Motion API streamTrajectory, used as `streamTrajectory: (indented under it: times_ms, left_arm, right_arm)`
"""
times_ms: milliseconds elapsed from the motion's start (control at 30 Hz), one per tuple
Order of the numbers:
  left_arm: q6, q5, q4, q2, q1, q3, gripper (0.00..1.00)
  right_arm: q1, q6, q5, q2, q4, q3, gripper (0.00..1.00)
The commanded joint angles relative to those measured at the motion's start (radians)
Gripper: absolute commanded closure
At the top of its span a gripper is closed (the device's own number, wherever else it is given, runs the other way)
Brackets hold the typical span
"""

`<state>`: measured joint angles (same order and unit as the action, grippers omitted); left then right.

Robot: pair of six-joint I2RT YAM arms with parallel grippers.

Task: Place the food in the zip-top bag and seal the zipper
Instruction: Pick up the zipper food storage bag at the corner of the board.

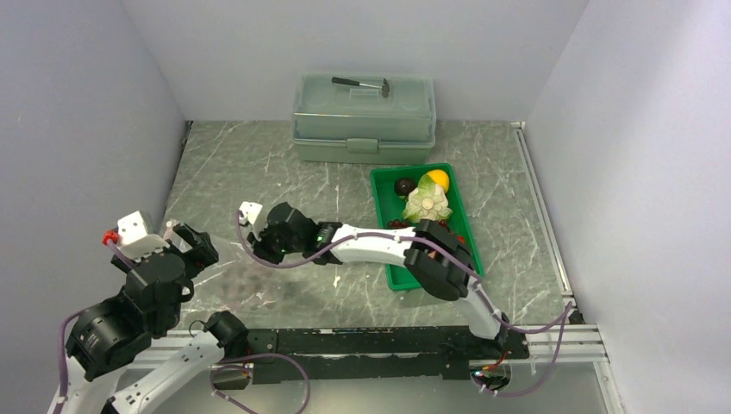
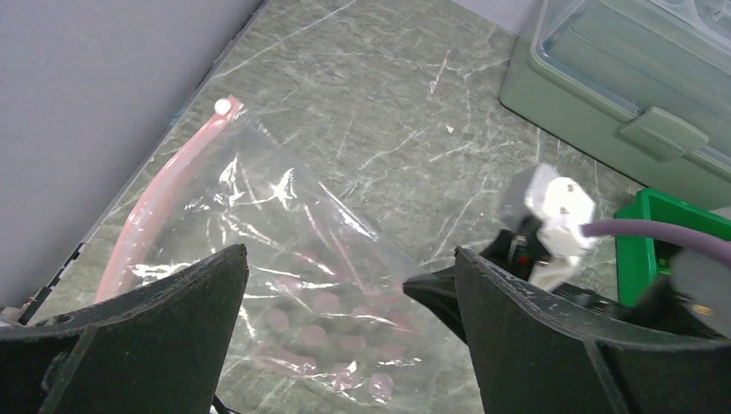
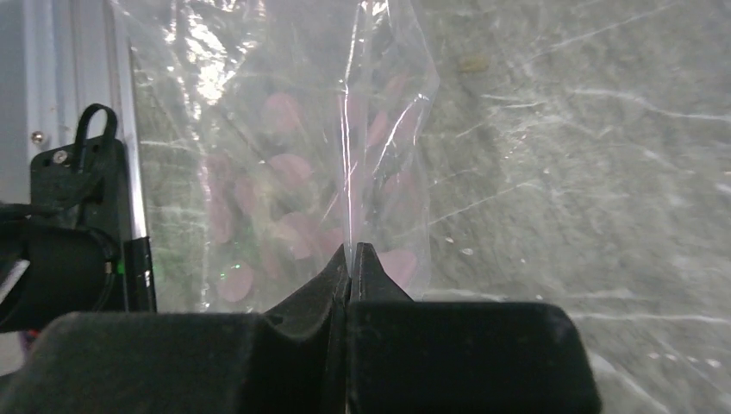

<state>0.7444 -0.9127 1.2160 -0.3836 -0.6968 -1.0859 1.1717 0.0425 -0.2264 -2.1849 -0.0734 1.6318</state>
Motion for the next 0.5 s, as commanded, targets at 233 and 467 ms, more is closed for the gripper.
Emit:
streamTrajectory:
  times_ms: [233, 467]
  left_arm:
    - [-0.017, 0.009, -0.041, -0.036, 0.010, 0.006, 0.05]
    - [-0.087, 0.054, -0.120, -0.040, 0.013, 0.024, 0.03]
  right_arm:
    - [-0.005, -0.072, 0.091, 0.262, -0.138, -0.198, 1.00]
    - [-0.023, -0.099, 0.145, 0.387, -0.136, -0.322, 1.00]
